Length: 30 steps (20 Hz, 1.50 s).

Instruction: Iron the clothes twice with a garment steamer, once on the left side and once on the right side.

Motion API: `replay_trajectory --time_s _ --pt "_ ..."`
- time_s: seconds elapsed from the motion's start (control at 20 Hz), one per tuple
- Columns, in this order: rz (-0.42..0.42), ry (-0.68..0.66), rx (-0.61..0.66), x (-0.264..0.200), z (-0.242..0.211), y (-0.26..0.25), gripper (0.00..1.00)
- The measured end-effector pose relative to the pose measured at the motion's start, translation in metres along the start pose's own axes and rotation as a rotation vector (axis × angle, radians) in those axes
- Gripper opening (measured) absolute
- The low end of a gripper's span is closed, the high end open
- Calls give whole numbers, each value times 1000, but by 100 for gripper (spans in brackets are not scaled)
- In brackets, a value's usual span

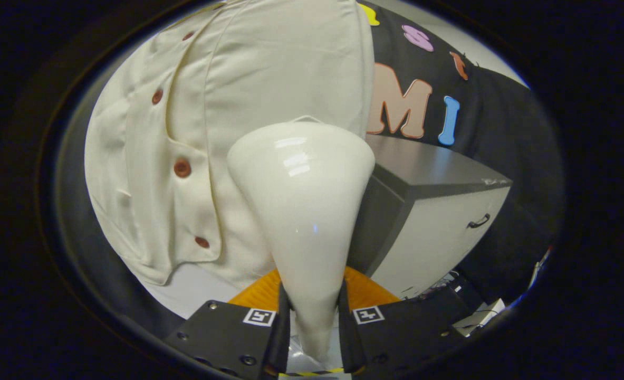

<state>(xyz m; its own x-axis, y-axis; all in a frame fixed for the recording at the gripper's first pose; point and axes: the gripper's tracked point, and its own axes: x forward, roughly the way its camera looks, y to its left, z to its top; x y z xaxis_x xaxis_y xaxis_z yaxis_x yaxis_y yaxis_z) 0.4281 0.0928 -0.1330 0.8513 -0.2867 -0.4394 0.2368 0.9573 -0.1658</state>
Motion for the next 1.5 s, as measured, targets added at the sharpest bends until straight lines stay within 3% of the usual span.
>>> replay_trajectory --time_s 0.5,0.9,1.0,1.25,1.5 --pt "-31 161 -3 14 -74 11 39" --pt "-20 205 -17 14 -112 12 39" --pt "16 230 -24 8 -127 14 39" --pt "56 274 -1 -35 -159 -6 40" --pt "60 217 5 -103 -151 -32 39"
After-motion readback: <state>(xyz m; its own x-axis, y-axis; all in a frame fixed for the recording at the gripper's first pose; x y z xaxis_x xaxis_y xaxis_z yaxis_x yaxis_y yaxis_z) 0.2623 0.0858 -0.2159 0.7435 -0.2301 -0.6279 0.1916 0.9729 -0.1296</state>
